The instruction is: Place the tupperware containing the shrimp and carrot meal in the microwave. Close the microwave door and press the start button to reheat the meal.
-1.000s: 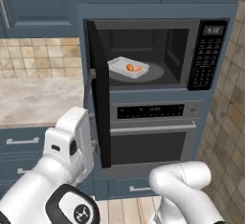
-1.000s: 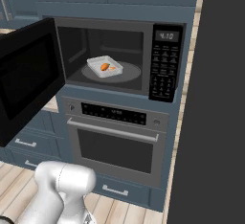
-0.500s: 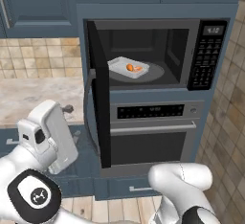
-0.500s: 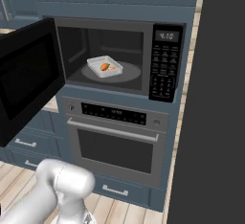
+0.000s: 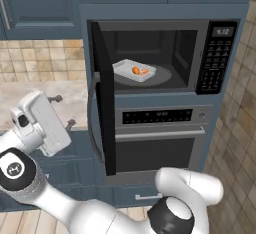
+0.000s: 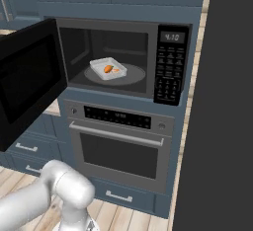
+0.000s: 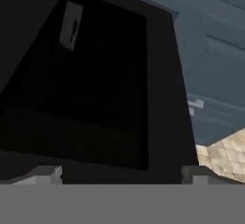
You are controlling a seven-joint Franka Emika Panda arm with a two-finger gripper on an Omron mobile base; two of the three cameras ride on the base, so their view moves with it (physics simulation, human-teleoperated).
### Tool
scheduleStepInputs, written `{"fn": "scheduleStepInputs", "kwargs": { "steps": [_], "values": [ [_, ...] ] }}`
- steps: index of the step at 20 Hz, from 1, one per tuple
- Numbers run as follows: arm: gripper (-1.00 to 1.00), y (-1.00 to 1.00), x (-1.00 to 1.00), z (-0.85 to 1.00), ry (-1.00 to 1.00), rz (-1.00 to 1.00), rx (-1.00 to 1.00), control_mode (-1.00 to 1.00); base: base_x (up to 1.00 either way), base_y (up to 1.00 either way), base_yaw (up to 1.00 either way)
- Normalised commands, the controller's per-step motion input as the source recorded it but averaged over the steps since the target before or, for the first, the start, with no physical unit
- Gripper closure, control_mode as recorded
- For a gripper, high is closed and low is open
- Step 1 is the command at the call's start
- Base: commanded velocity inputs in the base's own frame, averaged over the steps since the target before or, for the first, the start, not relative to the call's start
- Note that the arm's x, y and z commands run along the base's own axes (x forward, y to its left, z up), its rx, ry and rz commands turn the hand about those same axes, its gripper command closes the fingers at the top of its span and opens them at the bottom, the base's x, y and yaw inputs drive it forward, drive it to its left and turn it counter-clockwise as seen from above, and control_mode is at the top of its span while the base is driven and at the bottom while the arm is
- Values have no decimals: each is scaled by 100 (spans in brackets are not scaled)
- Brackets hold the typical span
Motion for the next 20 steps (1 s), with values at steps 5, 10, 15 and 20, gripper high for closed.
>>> {"fn": "scheduleStepInputs", "kwargs": {
  "steps": [5, 10, 15, 20],
  "values": [
    [-100, 20, 68, -8, 0, -28, -5, -100, 0, 0, 0],
    [-100, -60, 36, -12, 0, -22, 4, -100, 0, 0, 0],
    [-100, -100, -3, -5, 0, -10, 14, -100, 0, 0, 0],
    [-100, -100, -38, -2, -1, -5, 18, -100, 0, 0, 0]
  ]
}}
